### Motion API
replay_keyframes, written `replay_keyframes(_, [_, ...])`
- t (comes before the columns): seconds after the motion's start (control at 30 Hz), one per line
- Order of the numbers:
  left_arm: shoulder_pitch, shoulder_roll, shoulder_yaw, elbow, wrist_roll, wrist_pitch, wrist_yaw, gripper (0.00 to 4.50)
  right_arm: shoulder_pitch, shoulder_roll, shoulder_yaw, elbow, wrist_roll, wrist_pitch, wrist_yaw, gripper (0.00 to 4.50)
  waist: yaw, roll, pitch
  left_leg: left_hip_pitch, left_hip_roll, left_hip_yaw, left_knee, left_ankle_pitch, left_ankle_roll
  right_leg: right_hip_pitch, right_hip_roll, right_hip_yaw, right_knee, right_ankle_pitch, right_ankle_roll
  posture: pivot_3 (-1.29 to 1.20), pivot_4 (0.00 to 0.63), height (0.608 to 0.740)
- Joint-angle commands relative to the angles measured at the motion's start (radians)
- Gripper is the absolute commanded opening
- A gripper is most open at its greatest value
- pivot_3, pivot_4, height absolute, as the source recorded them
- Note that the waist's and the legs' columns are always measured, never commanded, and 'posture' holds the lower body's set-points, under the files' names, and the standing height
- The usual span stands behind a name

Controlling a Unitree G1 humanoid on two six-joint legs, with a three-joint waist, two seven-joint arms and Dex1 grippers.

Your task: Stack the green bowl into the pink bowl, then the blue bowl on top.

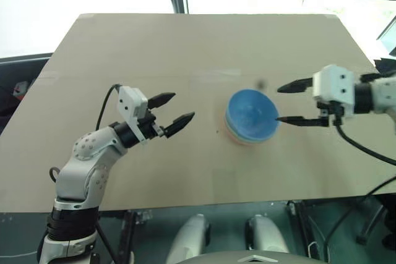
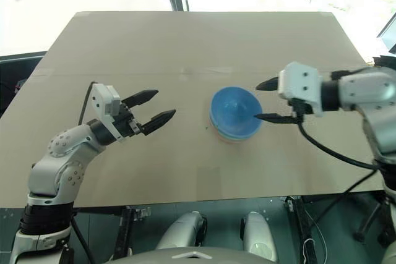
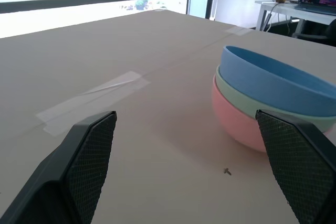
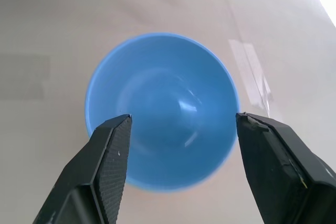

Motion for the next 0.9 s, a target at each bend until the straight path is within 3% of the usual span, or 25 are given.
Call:
replay_keyframes(0.03, [0.010, 0.017, 0.021, -0.058, -0.024, -0.004, -0.014, 4.50, 0.099, -0.025, -0.138, -0.024, 0.048, 0.043, -0.028, 3.86, -0.001, 0.000, 0.000, 0.000, 0.000, 0.000, 0.000, 0.000, 0.000, 0.000, 0.000, 0.000, 0.000, 0.000, 0.000, 0.00, 0.150, 0.740])
replay_keyframes(0.1, [0.025, 0.031, 0.022, -0.073, -0.003, -0.005, -0.004, 4.50, 0.178, -0.016, -0.195, -0.011, 0.022, 0.008, -0.069, 4.46, 0.004, -0.001, 0.000, 0.001, 0.001, 0.000, 0.002, 0.000, 0.000, 0.001, 0.000, 0.000, 0.000, 0.000, 0.000, 0.00, 0.150, 0.740])
replay_keyframes(0.47, [0.232, 0.182, 0.185, -0.166, -0.068, 0.050, -0.085, 4.50, 0.614, 0.050, -0.572, 0.060, 0.090, -0.049, -0.049, 4.46, 0.020, 0.000, 0.000, 0.003, 0.001, 0.005, 0.000, 0.000, 0.000, 0.001, 0.001, 0.004, 0.000, 0.000, 0.000, 0.00, 0.150, 0.740])
replay_keyframes(0.73, [0.242, 0.229, 0.227, -0.161, -0.104, 0.079, -0.112, 4.50, 0.623, 0.060, -0.570, 0.112, 0.083, -0.133, -0.091, 4.46, 0.020, 0.002, 0.001, 0.016, 0.002, 0.009, -0.003, 0.000, 0.001, 0.011, 0.001, 0.008, -0.001, 0.000, 0.000, 0.00, 0.150, 0.740])
replay_keyframes(0.9, [0.235, 0.248, 0.230, -0.155, -0.120, 0.092, -0.137, 4.50, 0.607, 0.052, -0.541, 0.103, 0.106, -0.109, -0.113, 4.46, 0.020, 0.002, 0.001, 0.016, 0.002, 0.008, -0.005, 0.000, 0.001, 0.011, 0.002, 0.007, -0.003, 0.000, 0.000, 0.00, 0.150, 0.740])
